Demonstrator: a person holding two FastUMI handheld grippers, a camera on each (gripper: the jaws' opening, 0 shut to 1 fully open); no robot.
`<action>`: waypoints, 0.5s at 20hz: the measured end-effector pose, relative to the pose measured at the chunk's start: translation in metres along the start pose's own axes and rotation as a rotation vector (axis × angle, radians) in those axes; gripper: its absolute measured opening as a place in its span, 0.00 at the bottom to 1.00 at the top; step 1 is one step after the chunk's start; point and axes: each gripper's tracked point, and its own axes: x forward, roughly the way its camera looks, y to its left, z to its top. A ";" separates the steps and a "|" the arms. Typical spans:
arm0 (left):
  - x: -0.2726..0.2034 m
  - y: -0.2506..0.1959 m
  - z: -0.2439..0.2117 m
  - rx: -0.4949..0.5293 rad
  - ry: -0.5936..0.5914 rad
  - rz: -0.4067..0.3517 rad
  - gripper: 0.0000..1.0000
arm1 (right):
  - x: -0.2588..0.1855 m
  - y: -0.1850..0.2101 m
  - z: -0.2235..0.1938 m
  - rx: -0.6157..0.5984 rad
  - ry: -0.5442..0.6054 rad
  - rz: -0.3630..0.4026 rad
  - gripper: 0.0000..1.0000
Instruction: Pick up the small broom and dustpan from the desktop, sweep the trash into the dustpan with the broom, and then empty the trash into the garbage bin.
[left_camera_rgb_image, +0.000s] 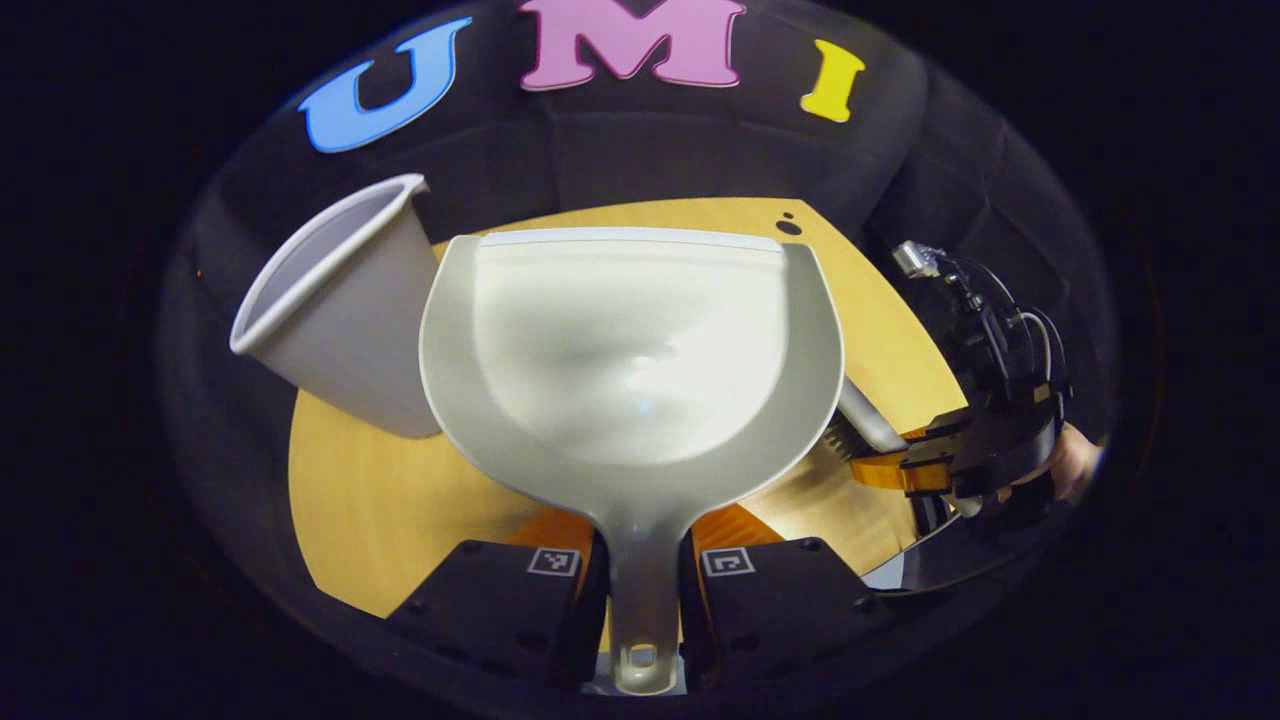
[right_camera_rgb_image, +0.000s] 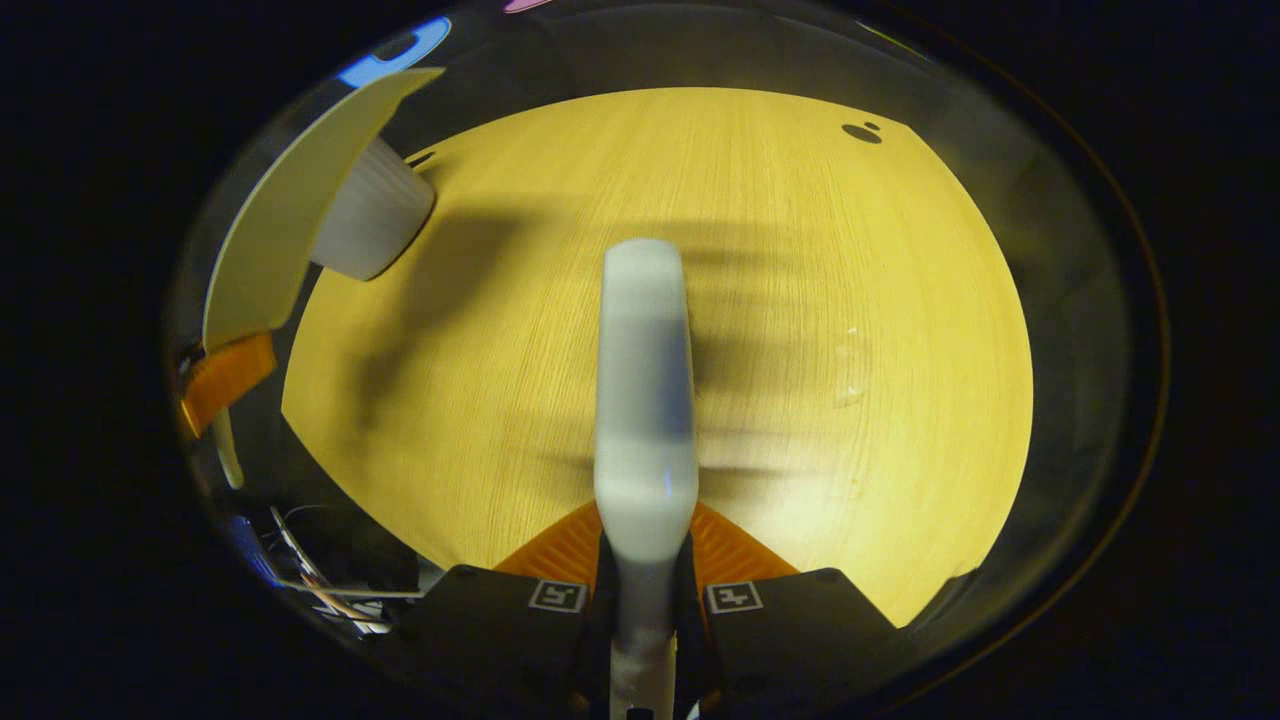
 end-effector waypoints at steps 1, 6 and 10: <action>0.018 -0.002 -0.012 -0.026 0.038 0.015 0.28 | 0.006 0.007 -0.001 0.023 0.005 0.008 0.26; 0.061 -0.006 -0.049 -0.095 0.207 -0.001 0.28 | 0.032 0.018 0.004 0.055 0.079 -0.007 0.29; 0.078 -0.005 -0.079 -0.144 0.289 0.012 0.30 | 0.044 0.028 -0.005 0.085 0.147 -0.035 0.29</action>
